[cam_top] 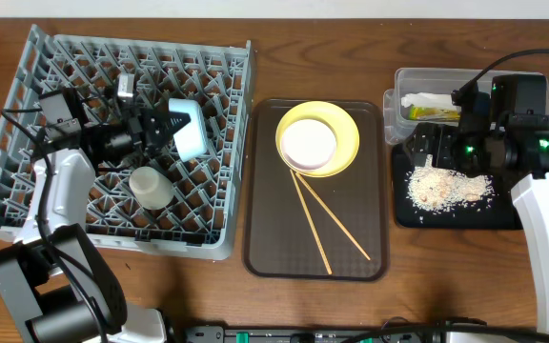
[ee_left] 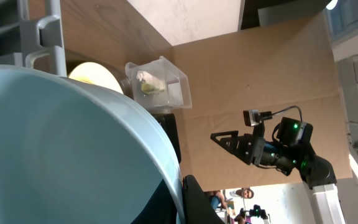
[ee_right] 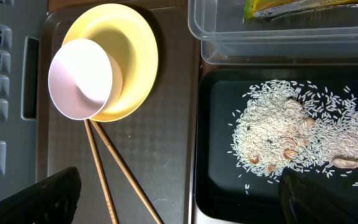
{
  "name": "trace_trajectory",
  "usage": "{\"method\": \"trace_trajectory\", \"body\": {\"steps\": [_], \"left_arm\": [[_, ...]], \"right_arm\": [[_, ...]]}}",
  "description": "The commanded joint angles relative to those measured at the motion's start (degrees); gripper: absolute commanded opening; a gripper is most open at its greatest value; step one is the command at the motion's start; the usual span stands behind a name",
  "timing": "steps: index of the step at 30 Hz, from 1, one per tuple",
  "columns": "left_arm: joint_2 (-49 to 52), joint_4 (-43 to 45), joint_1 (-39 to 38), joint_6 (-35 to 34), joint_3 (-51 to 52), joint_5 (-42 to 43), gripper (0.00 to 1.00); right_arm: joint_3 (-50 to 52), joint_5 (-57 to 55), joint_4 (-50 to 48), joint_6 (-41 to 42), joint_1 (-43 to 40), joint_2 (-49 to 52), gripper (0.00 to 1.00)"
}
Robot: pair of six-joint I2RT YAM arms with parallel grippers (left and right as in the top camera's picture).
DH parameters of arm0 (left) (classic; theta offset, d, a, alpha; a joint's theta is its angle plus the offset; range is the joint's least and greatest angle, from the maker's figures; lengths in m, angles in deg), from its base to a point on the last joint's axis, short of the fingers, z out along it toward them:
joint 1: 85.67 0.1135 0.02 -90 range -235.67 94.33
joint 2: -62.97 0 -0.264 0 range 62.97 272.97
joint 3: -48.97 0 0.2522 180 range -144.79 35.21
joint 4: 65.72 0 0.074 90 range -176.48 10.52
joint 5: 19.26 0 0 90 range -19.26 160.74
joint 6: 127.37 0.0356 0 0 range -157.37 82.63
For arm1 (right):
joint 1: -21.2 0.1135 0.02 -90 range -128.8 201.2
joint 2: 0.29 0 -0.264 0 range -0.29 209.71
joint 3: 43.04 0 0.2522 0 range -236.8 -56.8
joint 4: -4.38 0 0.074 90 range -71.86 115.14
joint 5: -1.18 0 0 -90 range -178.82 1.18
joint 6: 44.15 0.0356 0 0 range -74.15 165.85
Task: Sort waste into correct bins and load items into the dishwasher
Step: 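Carry the light-blue bowl with the left gripper over the dish rack, then lower the light-blue bowl into the rack and open the left gripper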
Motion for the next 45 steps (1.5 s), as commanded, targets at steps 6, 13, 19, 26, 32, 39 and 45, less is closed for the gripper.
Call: {"method": "trace_trajectory", "body": {"steps": [6, 13, 19, 26, 32, 39, 45], "left_arm": [[0.66, 0.24, -1.25, 0.33, -1.05, -1.46, 0.08], [0.66, 0.04, -1.25, 0.35, -0.68, -4.66, 0.07], [0.68, 0.04, -1.25, 0.33, 1.07, -5.14, 0.07], [0.68, 0.04, -1.31, 0.28, 1.77, -4.39, 0.07], [0.68, 0.04, -1.31, 0.35, 1.84, -5.77, 0.07], [2.84, 0.0, -1.29, 0.35, 1.88, -9.33, 0.07], [3.67, -0.11, -0.57, 0.35, 1.86, -17.99, 0.08]], "right_arm": [[-0.81, -0.15, 0.2, -0.33, -0.2, -0.26, 0.99], [-0.81, -0.15, 0.28, -0.33, -0.2, -0.26, 0.99], [-0.81, -0.15, 0.24, -0.33, -0.2, -0.26, 0.99], [-0.81, -0.15, 0.28, -0.33, -0.2, -0.26, 0.99], [-0.81, -0.15, 0.33, -0.33, -0.17, -0.26, 0.99], [-0.81, -0.15, 0.74, -0.33, -0.2, -0.26, 0.99], [-0.81, -0.17, 0.9, -0.35, -0.2, -0.26, 0.99]]}}
